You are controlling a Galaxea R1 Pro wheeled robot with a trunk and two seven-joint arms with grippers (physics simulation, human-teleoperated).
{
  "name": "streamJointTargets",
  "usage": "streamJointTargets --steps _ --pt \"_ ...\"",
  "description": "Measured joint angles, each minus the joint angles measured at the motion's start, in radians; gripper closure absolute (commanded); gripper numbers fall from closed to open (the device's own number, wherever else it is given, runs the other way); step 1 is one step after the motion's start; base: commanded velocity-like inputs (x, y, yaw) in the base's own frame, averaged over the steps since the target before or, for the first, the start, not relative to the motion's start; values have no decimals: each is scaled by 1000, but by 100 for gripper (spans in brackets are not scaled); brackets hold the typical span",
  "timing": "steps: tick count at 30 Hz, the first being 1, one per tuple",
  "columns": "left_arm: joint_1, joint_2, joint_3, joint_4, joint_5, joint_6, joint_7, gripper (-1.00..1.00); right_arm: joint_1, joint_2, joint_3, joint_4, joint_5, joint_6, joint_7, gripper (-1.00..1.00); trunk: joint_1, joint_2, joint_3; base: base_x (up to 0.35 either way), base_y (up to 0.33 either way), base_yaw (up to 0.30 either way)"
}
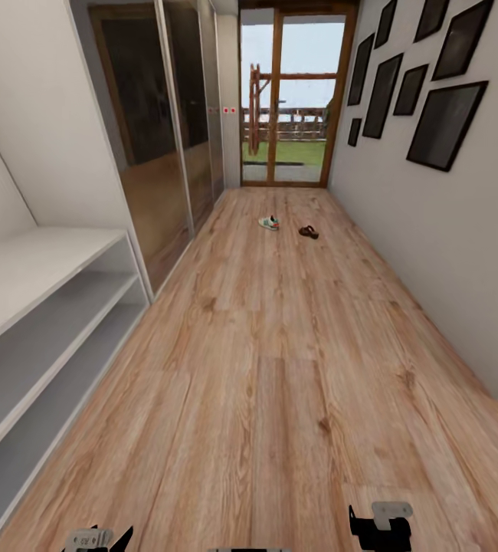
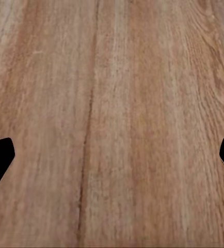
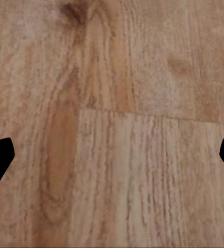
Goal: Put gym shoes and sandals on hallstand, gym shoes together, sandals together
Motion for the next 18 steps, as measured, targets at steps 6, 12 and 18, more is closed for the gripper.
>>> streamJointTargets --steps 6,12,18 --pt "0 0 0 0 0 0 0 -100 0 0 0 0 0 0 0 -100 0 0 0 338 0 0" --pt "0 0 0 0 0 0 0 -100 0 0 0 0 0 0 0 -100 0 0 0 338 0 0" --pt "0 0 0 0 -1 0 0 -100 0 0 0 0 0 0 0 -100 0 0 0 338 0 0"
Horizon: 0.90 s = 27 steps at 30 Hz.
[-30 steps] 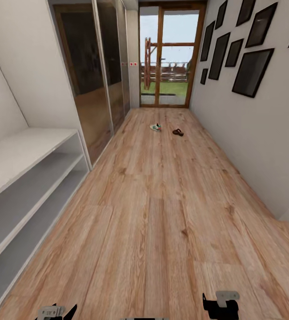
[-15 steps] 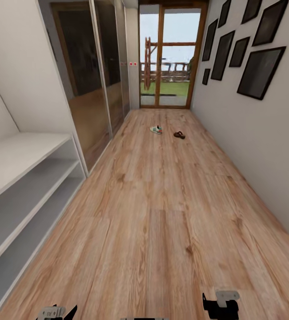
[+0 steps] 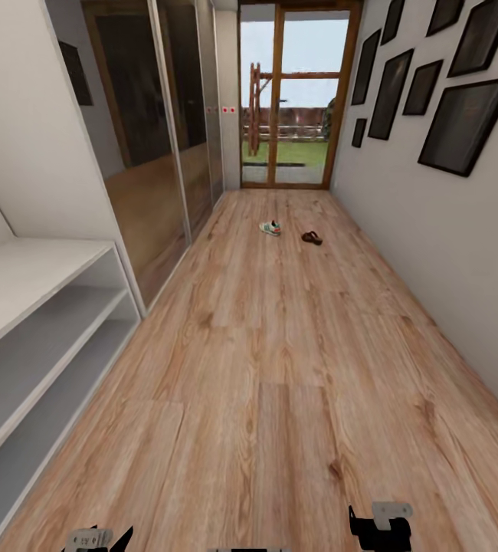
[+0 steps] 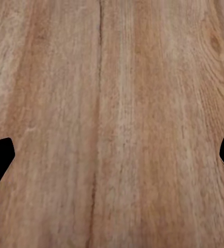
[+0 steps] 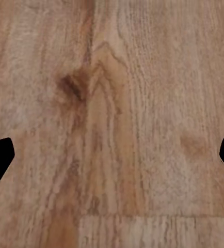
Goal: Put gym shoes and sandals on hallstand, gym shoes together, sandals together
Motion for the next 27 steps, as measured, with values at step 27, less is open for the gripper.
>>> streamJointTargets --steps 27 --pt "0 0 0 0 0 0 0 -100 0 0 0 0 0 0 0 -100 0 0 0 338 0 0"
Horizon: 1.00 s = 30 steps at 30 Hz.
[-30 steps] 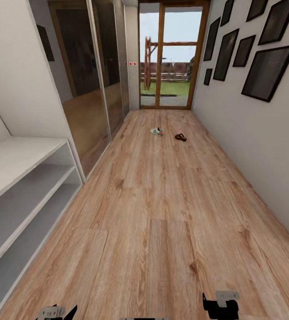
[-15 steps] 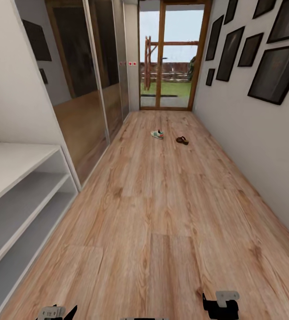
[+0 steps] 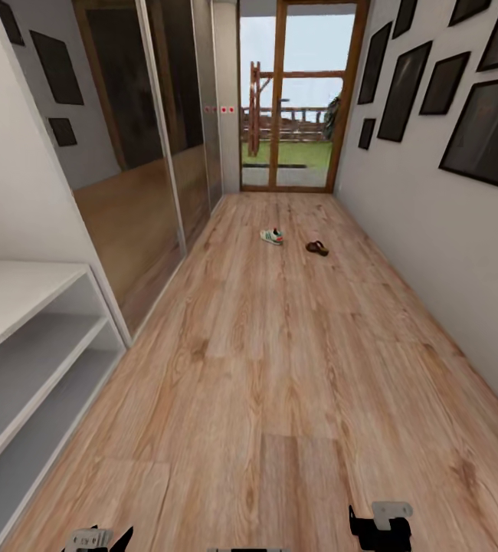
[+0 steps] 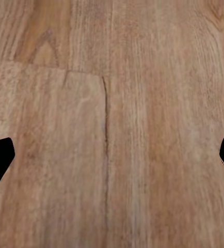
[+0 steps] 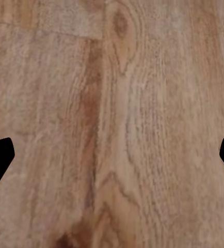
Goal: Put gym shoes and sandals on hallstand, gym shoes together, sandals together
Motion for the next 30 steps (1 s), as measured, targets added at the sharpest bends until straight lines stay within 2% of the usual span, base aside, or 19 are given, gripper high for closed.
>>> streamJointTargets --steps 12,30 --pt "0 0 0 0 0 0 0 -100 0 0 0 0 0 0 -1 -100 0 0 0 338 -25 0" --pt "0 0 0 -1 3 -1 0 -100 0 4 0 0 1 0 2 -100 0 0 0 328 -112 0"
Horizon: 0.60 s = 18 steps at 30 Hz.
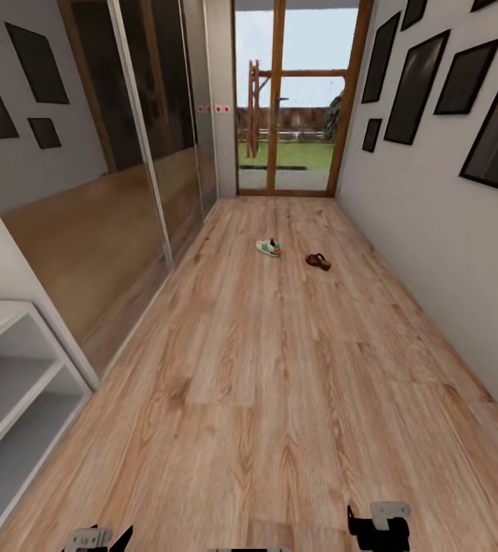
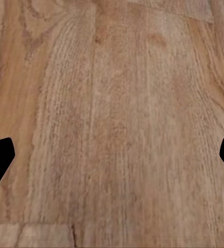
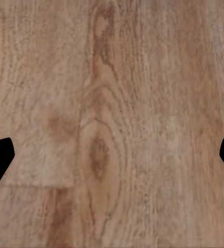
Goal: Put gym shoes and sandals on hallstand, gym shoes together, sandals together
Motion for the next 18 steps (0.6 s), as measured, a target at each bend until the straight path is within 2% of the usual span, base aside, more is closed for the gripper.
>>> streamJointTargets --steps 18 --pt "0 0 3 -5 2 1 1 -100 0 4 -2 -5 -4 -3 -4 -100 0 0 0 323 -135 0"
